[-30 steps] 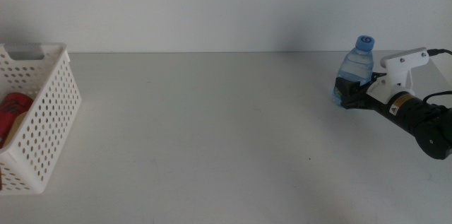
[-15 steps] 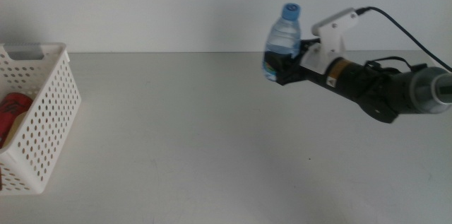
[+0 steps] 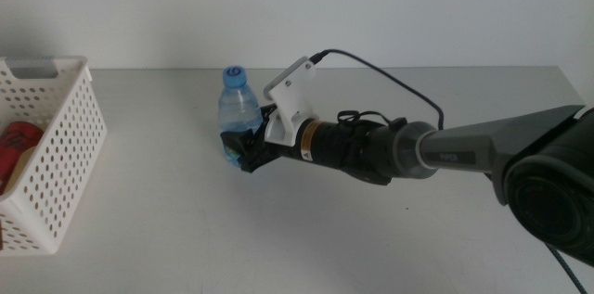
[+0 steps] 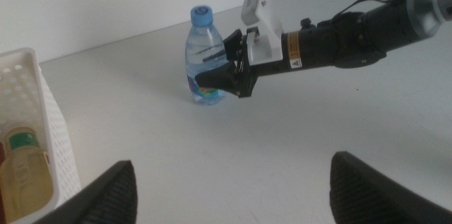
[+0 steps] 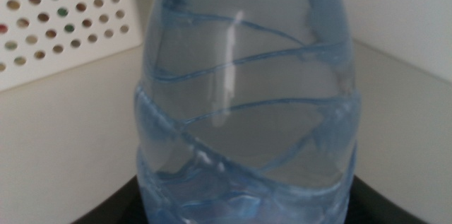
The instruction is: Use arms to grab the bottles and put them into the dustbin to the left of the table.
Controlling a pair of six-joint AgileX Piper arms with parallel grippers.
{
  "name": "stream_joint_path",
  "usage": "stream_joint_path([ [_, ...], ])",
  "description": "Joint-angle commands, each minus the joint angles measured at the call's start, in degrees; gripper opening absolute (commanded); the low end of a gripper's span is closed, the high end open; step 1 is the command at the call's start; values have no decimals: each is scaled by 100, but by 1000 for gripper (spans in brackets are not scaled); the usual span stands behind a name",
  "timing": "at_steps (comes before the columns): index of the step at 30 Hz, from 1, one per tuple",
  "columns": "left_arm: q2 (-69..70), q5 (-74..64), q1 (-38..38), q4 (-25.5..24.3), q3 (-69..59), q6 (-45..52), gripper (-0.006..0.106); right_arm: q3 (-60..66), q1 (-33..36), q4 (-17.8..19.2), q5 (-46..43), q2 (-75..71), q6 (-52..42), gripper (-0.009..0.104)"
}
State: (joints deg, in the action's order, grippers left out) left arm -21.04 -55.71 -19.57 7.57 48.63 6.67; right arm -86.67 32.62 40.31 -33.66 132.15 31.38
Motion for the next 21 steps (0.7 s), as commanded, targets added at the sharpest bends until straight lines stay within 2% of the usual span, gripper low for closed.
stream_joint_path([
  [1,-69,418,-40,65,148,-80,93,-277,161,-197,-633,-373,-194,-1],
  [7,-69,418,-40,65,148,-80,93,-258,292,-332,-365,-253,-415,0],
  [12,-69,418,-40,65,148,-80,93,-252,292,-274,-312,-253,-313,15],
  [14,-69,418,-40,65,148,-80,93,-252,286,-274,-305,-276,-276,27],
  [15,-69,418,-40,65,148,-80,93,-252,280,-250,-305,-294,-214,43],
  [18,-69,418,-40,65,148,-80,93,-171,280,-163,-305,-346,-89,69],
  [21,-69,418,-40,65,148,-80,93,33,273,25,-182,-493,-89,85],
])
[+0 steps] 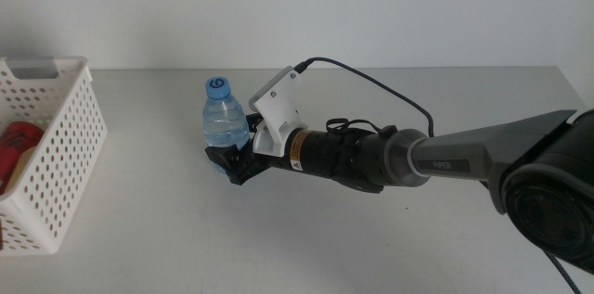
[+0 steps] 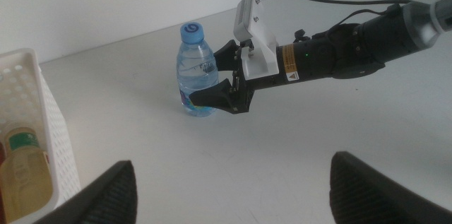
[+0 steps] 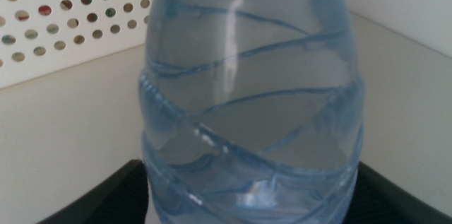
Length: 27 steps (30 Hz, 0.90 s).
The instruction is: Use arms to grab the bottles and put them into the dustbin to the left of the table.
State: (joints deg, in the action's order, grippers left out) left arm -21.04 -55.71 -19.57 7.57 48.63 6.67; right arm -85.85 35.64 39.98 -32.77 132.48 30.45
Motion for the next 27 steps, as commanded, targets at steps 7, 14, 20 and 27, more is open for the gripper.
stream_joint_path([
  [7,-69,413,-40,65,148,-80,93,1200,-282,109,-118,-1720,89,84],
  [14,-69,413,-40,65,148,-80,93,2813,-590,565,254,-3762,599,75],
  [20,-69,413,-40,53,148,-80,93,3470,-583,1476,1044,-5244,1818,73],
  [27,-69,413,-40,22,148,-80,93,4124,-558,225,1941,-6796,1413,72],
])
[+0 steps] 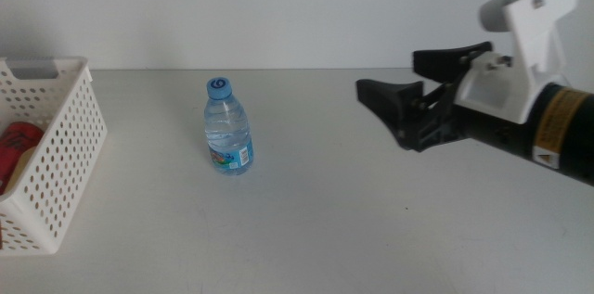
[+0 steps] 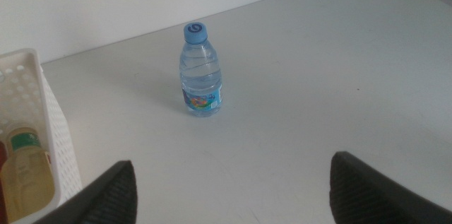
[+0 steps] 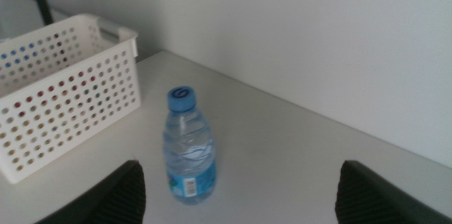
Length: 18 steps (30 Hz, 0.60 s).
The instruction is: Use arms to grab the bottles and put them into the dustbin to the left of the table.
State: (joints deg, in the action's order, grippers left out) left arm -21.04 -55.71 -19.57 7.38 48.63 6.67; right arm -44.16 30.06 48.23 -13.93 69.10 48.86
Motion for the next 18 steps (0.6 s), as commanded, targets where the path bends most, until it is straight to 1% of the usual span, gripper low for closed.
stream_joint_path([
  [1,-69,413,-40,40,148,-80,93,-13,43,-1071,358,-690,-983,71],
  [2,-69,413,-40,40,148,-80,93,-13,84,-1488,739,-871,-1588,71],
  [3,-69,413,-40,40,148,-80,93,-42,131,-2058,1165,-1085,-2249,70],
  [6,-69,413,-40,40,148,-80,93,-396,224,-3942,2508,-1515,-4219,69],
  [7,-69,413,-40,40,148,-80,93,-574,224,-4488,2967,-1600,-4886,69],
  [9,-69,413,-40,40,148,-80,93,-871,224,-5205,3602,-1725,-5724,69],
  [10,-69,413,-40,40,148,-80,93,-1002,224,-5457,3820,-1784,-6013,69],
  [12,-69,413,-40,40,148,-80,93,-1152,224,-5674,4036,-1870,-6171,69],
  [14,-69,413,-40,40,148,-80,93,-1198,224,-5661,4055,-1906,-6127,69],
  [18,-69,413,-40,40,148,-80,93,-1198,224,-5459,4038,-1922,-5992,69],
])
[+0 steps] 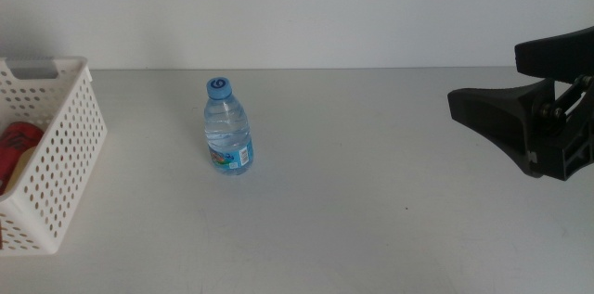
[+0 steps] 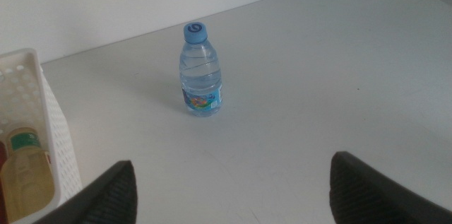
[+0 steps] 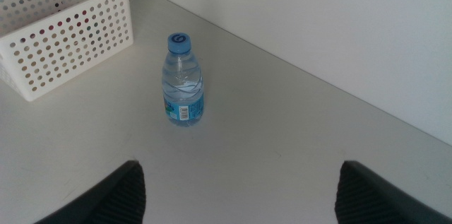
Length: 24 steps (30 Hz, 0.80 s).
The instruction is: Use arms to grab the bottles and put them into the dustbin to the left of the table.
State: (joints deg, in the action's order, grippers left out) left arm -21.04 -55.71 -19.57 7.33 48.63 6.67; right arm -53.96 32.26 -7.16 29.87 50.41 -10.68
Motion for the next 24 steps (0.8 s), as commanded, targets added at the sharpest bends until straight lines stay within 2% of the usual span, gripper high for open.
stream_joint_path([
  [1,-69,413,-40,45,148,-80,93,-218,3,89,-379,-45,-39,69],
  [9,-69,603,-40,13,148,-85,93,-218,3,83,-408,-39,-39,69],
  [13,-164,1776,-40,42,-11,-36,93,-218,3,83,-401,-39,-39,69],
  [17,-457,2764,-40,535,-424,-36,93,-218,3,83,-401,-39,-39,69],
  [24,-1019,3793,-40,908,-986,633,93,-218,3,83,-401,-39,-39,69],
])
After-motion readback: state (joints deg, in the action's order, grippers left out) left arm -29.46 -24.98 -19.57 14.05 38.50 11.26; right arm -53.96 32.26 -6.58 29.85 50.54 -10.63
